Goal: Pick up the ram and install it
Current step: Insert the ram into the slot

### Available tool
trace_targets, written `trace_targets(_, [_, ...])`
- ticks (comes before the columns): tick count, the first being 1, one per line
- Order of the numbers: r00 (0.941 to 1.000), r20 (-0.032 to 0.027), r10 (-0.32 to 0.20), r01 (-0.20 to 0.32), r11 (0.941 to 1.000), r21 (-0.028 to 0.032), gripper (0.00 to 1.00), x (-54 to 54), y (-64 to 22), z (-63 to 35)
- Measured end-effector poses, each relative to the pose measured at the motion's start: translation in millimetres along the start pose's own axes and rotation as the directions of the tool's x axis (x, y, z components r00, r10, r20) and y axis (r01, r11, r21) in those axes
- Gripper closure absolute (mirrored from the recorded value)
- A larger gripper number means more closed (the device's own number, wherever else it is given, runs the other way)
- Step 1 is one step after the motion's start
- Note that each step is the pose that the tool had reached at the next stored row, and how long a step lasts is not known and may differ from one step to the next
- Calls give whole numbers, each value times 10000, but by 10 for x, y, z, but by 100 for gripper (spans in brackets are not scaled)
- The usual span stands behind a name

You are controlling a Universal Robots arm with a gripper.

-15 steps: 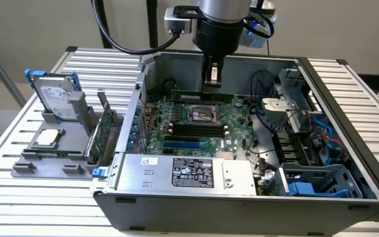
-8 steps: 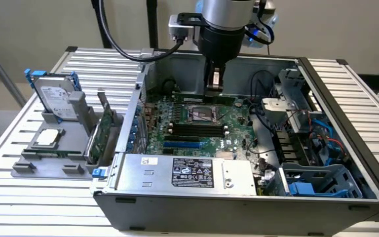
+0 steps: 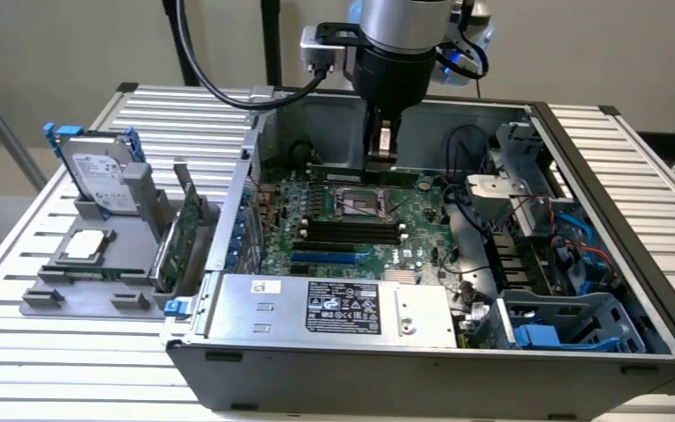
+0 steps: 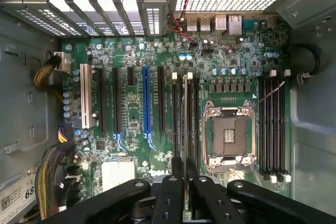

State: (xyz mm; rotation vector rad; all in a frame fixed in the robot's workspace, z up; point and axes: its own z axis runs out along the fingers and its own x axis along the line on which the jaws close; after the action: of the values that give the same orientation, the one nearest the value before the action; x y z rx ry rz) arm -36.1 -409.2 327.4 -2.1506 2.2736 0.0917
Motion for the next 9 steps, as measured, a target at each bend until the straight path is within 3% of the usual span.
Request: trace_targets(9, [10000, 0, 0, 0, 10000, 0, 100, 0, 0, 0])
